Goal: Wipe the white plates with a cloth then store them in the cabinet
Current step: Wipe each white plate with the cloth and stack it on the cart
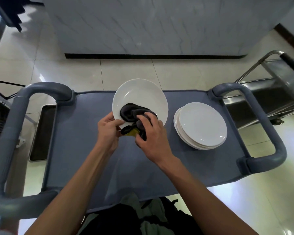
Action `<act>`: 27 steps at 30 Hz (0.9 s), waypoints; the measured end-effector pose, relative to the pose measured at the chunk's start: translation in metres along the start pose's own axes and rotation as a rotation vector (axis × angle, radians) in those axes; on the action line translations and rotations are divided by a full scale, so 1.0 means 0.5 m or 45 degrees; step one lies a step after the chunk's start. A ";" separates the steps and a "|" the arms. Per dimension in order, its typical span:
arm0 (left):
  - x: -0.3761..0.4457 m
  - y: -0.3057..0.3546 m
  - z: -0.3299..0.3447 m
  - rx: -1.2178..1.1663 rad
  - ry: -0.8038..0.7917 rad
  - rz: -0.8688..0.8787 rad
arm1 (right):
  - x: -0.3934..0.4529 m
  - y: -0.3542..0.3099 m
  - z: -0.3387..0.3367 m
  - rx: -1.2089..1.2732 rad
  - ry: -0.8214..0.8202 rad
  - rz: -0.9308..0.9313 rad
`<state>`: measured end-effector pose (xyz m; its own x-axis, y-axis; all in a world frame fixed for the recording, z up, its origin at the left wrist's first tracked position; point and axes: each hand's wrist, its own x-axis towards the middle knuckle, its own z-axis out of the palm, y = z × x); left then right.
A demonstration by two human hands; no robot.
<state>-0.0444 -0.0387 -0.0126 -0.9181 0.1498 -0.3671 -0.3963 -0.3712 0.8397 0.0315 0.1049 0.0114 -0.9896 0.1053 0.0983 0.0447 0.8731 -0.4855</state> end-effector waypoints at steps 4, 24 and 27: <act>-0.001 0.004 -0.004 0.012 0.002 0.028 | -0.007 0.011 -0.009 0.030 -0.018 -0.052; -0.022 0.009 -0.014 0.165 -0.153 -0.080 | 0.144 0.051 -0.092 -0.049 0.156 0.080; -0.027 0.008 -0.010 0.185 -0.177 -0.072 | 0.142 0.024 -0.075 -0.040 0.138 -0.007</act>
<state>-0.0337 -0.0470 -0.0064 -0.8829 0.2951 -0.3653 -0.4356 -0.2239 0.8719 -0.0328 0.1406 0.0449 -0.9693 0.1498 0.1950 0.0453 0.8882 -0.4573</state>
